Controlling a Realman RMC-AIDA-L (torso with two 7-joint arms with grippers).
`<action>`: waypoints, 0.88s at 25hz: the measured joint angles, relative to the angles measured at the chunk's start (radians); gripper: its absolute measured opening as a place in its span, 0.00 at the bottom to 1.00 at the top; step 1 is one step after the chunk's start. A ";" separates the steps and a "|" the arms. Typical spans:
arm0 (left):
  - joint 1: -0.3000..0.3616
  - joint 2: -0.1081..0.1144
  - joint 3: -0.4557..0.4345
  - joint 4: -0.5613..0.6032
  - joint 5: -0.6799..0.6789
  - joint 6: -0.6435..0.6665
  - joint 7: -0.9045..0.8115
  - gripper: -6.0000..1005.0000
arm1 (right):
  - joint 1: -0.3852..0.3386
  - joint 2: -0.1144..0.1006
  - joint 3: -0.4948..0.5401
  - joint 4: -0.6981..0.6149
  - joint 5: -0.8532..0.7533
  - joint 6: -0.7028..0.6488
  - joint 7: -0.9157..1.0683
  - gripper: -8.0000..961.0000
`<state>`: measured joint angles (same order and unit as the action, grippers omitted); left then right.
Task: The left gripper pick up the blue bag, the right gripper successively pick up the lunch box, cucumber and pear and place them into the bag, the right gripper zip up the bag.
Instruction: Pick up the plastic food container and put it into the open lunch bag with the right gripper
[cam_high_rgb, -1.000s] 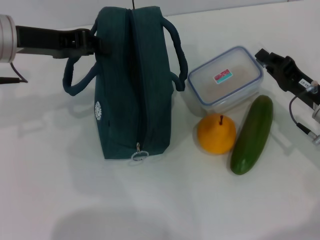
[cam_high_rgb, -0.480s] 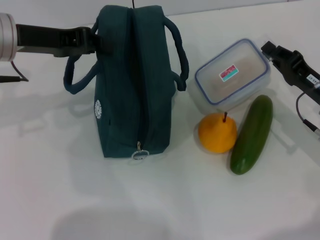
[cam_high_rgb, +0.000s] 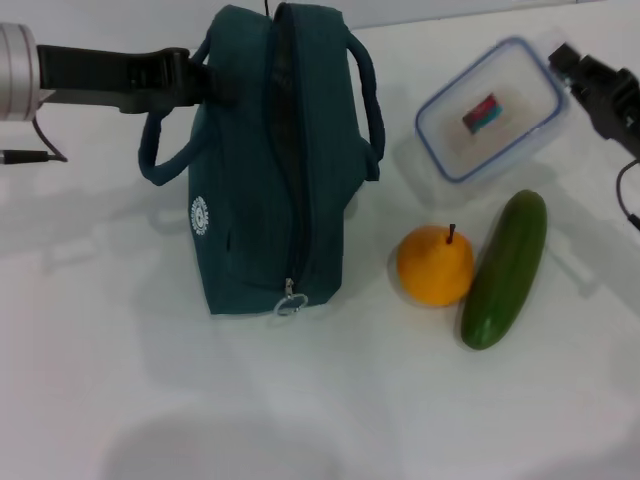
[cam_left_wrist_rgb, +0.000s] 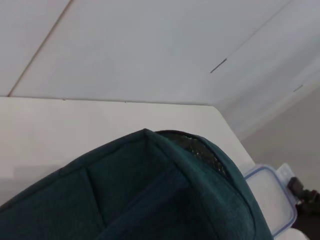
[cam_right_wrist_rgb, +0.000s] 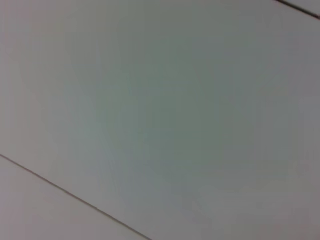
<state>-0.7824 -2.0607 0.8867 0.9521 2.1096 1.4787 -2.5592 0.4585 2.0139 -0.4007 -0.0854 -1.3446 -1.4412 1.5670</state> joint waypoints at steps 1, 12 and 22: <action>-0.001 -0.001 0.000 0.000 0.000 0.000 0.000 0.05 | 0.000 0.000 0.000 -0.005 0.005 -0.006 0.001 0.11; -0.008 -0.011 0.004 -0.001 0.001 0.002 0.001 0.05 | 0.021 0.002 0.000 -0.045 0.078 -0.100 -0.003 0.12; -0.018 -0.018 0.019 -0.001 0.008 -0.004 0.001 0.05 | 0.083 0.000 -0.002 -0.135 0.150 -0.203 0.002 0.12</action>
<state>-0.8000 -2.0788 0.9052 0.9510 2.1175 1.4744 -2.5586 0.5419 2.0140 -0.4029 -0.2201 -1.1946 -1.6445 1.5686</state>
